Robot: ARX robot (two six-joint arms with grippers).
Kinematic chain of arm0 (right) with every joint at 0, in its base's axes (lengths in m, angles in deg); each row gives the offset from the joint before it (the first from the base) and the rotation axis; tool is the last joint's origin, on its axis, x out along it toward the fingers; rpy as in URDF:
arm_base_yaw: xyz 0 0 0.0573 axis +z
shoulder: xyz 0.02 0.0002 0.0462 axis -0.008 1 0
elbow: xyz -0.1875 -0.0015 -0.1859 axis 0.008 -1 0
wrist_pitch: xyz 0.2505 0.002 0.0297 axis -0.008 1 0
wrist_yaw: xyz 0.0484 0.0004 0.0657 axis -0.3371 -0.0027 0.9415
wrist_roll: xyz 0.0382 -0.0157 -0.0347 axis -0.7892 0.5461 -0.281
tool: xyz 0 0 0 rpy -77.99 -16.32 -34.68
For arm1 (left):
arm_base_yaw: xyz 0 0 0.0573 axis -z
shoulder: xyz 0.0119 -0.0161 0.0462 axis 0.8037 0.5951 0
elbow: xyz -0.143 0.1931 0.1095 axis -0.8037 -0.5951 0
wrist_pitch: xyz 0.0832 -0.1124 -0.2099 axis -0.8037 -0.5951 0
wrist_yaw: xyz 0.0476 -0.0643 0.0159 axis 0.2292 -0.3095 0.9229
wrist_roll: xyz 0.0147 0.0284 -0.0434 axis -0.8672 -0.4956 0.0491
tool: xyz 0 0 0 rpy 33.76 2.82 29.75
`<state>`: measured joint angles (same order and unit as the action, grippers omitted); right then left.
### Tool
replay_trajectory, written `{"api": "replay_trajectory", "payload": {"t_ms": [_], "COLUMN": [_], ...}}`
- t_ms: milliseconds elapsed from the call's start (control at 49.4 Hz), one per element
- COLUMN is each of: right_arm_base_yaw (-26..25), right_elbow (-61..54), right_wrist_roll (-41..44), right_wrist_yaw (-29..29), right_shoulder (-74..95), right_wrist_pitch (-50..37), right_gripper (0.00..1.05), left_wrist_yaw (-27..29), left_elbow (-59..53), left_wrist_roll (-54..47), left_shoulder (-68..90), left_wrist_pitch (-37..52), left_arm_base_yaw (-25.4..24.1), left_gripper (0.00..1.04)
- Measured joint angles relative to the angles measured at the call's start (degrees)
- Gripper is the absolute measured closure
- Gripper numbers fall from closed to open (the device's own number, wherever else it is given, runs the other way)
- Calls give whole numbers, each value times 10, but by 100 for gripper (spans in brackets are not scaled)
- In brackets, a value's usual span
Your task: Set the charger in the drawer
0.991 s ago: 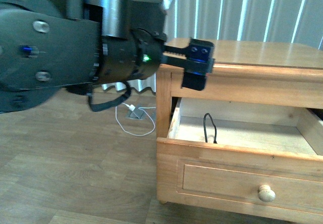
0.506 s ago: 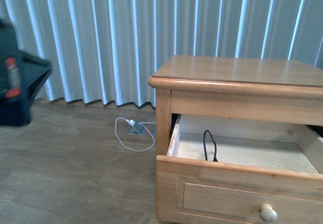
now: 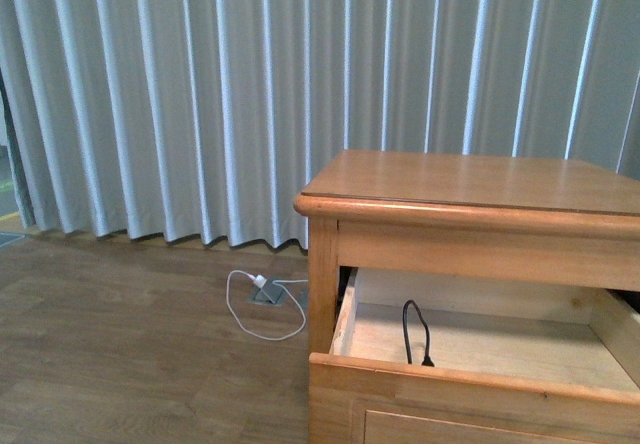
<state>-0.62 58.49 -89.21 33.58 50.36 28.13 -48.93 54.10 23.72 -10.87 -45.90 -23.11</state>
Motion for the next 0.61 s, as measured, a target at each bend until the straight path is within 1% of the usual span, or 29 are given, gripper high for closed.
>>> {"api": "replay_trajectory", "payload": {"t_ms": [182,223,303,465,485,607], "right_arm_base_yaw": [0,0,0,0,0,0], "right_elbow": [0,0,0,0,0,0], "right_wrist_roll": [0,0,0,0,0,0], "right_wrist_yaw": [0,0,0,0,0,0], "right_shoulder": [0,0,0,0,0,0], "right_wrist_pitch": [0,0,0,0,0,0], "right_gripper": [9,9,9,9,9,9], "left_wrist_yaw": [-5,-35,-98,-169,-173,-214], "left_elbow": [0,-7,-20,-37,-37,-45], "left_wrist_roll": [4,-16,-69,-107,-108,-114], "left_shoulder": [-3,-12,-38,-71,-72,-88], "left_wrist_pitch": [1,14,14,1,0,-6], "left_arm_base_yaw": [-1,-12,-51,-127,-131,-173], "left_gripper": [7,13,27,56,58,79]}}
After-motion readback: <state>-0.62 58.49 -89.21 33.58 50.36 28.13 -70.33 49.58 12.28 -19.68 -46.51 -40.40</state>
